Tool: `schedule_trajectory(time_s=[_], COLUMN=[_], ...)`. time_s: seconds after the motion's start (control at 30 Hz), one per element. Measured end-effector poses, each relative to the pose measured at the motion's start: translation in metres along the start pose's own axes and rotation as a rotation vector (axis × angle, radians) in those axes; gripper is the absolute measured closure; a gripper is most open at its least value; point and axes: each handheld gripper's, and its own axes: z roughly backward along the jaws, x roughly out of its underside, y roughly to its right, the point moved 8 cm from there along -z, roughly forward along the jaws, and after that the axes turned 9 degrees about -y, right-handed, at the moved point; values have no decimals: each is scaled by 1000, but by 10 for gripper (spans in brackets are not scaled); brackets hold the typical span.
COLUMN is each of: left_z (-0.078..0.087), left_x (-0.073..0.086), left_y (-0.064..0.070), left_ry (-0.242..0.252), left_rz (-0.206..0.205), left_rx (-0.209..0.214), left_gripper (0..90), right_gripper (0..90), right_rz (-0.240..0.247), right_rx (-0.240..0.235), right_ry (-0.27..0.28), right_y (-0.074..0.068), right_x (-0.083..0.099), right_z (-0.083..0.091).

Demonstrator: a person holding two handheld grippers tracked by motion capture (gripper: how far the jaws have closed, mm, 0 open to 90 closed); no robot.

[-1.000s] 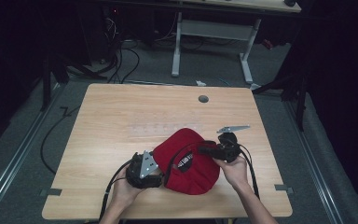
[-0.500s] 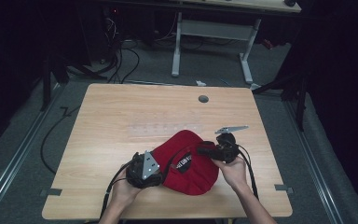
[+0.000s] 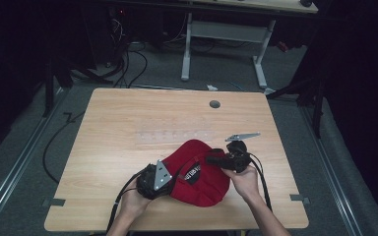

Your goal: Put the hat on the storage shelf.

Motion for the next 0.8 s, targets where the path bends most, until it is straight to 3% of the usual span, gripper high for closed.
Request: schedule_trajectory(time_s=[0.13,0.3,0.37,0.5,0.67,0.8], left_z=[4,11,12,12,13,12], left_x=[-5,-8,-9,-8,-7,-2], left_y=[-1,2,2,8,11,10], left_ry=[-6,-16,-23,-41,-55,-82], left_rz=[27,64,65,17,-18,-74], left_rx=[33,94,100,106,120,98], left_gripper=[492,631,640,708,752,784], right_gripper=[819,791,783,741,678,589], right_rz=[7,7,7,23,9,-6], right_rx=[0,-24,-29,-1,-7,13], right_ry=[-2,14,20,27,48,90], right_y=[-3,-4,-4,-4,-2,2], right_x=[0,-1,-2,-5,-8,-11], right_z=[2,2,1,-4,-3,0])
